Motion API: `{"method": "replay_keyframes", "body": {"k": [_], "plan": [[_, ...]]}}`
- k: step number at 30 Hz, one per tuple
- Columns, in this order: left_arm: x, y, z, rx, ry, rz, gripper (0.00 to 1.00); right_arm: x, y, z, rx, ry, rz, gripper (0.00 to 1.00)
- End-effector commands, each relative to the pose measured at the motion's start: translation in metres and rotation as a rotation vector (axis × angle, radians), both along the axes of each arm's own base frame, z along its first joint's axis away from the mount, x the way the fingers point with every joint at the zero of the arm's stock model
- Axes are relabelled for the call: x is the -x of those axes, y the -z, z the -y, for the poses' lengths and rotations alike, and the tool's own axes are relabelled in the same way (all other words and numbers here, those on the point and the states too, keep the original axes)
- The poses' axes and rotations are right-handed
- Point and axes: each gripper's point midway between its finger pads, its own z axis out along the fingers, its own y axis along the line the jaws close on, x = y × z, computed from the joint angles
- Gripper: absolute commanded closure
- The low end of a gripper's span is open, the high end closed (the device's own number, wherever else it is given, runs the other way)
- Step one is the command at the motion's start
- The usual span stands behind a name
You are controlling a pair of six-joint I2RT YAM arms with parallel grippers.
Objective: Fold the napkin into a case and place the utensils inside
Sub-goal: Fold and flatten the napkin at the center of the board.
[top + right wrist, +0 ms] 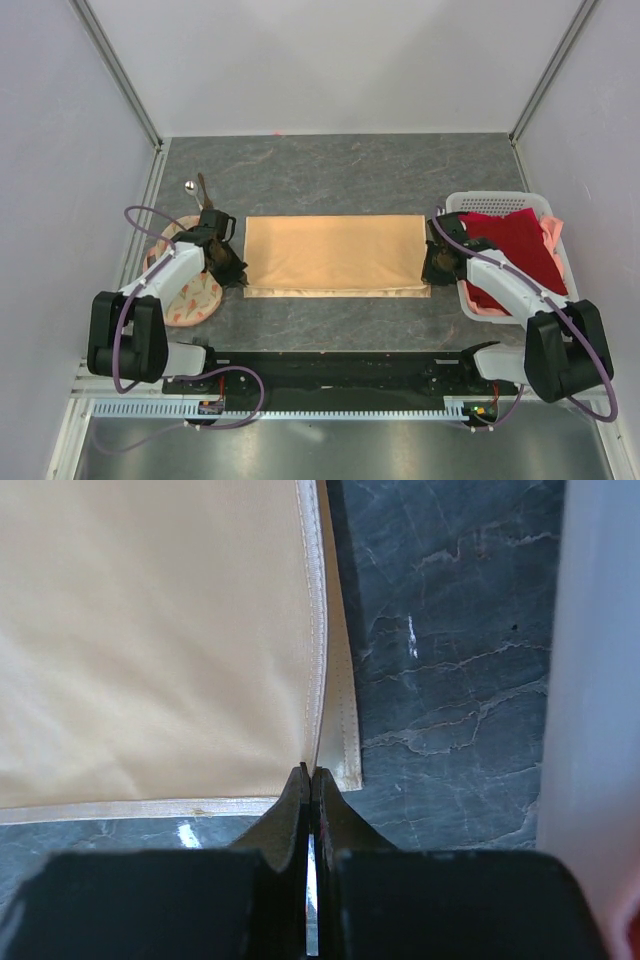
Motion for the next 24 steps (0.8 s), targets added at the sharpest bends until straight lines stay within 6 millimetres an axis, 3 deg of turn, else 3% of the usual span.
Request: {"method": "replay_keyframes", "body": {"k": [1, 12, 24], "plan": [[-0.005, 0.006, -0.001, -0.006, 0.023, 0.014, 0.98, -0.003, 0.012, -0.001, -0.005, 0.017, -0.011, 1.0], [-0.003, 0.027, -0.002, -0.016, 0.039, -0.044, 0.98, -0.007, 0.04, -0.001, 0.021, 0.013, -0.058, 0.99], [-0.004, 0.025, -0.003, -0.025, 0.039, -0.036, 0.98, -0.011, 0.039, 0.002, 0.043, 0.005, -0.051, 0.97]]}}
